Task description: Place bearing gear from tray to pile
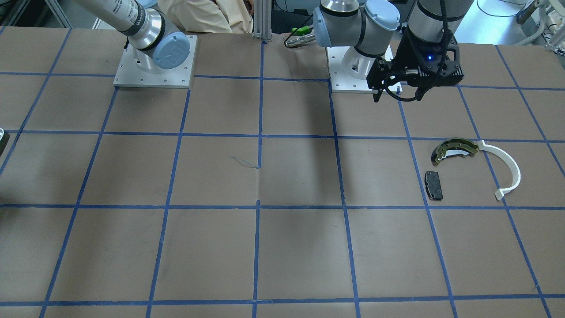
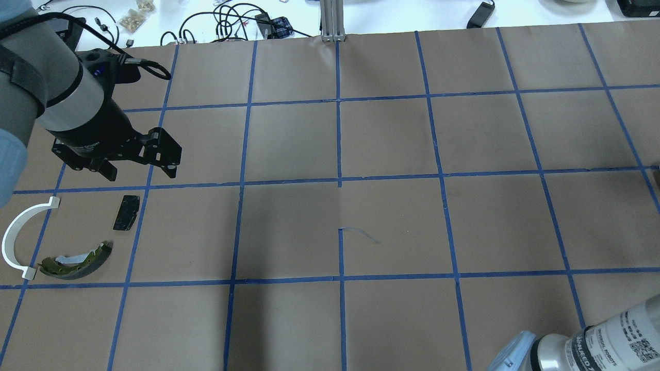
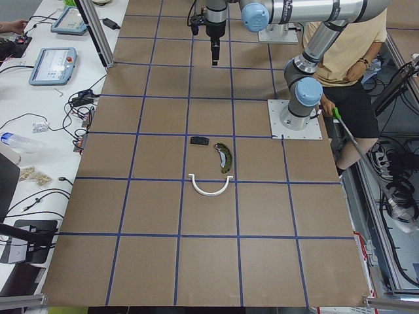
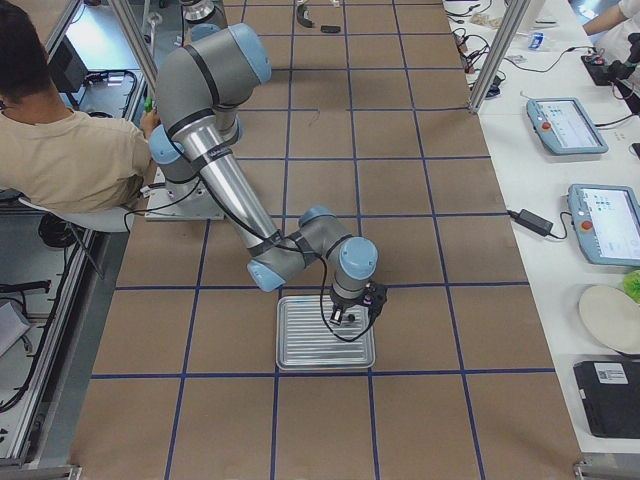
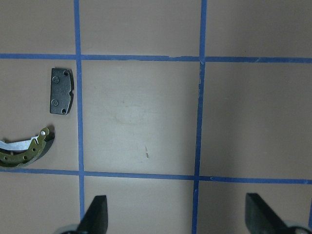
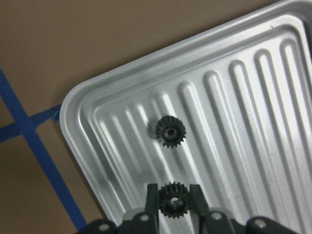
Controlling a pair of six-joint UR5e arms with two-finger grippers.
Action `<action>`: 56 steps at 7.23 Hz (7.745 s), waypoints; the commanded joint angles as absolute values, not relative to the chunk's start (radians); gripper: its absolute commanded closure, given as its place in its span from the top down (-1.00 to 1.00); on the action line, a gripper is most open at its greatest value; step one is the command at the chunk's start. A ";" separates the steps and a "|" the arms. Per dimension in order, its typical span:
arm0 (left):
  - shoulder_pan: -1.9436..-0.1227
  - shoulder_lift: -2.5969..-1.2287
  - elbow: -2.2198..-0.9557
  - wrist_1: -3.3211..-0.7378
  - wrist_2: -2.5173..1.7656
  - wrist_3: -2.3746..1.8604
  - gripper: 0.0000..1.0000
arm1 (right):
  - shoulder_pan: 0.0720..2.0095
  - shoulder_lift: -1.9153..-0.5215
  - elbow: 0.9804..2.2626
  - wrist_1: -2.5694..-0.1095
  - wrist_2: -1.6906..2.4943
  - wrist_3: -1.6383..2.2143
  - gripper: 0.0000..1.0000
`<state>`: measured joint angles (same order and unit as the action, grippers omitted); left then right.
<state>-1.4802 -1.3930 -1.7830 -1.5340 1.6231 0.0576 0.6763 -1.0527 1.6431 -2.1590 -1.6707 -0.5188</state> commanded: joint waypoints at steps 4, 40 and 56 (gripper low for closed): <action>-1.480 -1.393 -1.783 -1.526 1.624 0.060 1.00 | 1.121 -1.199 1.643 -1.979 -1.648 -0.051 -0.66; -1.959 -2.161 -1.628 -0.974 1.554 -0.140 0.25 | 0.649 -0.966 1.608 -2.263 -1.577 -0.973 0.67; -1.476 -2.008 -1.436 -1.439 1.693 0.052 -1.00 | 0.791 -1.139 1.611 -2.121 -1.572 -0.751 -1.00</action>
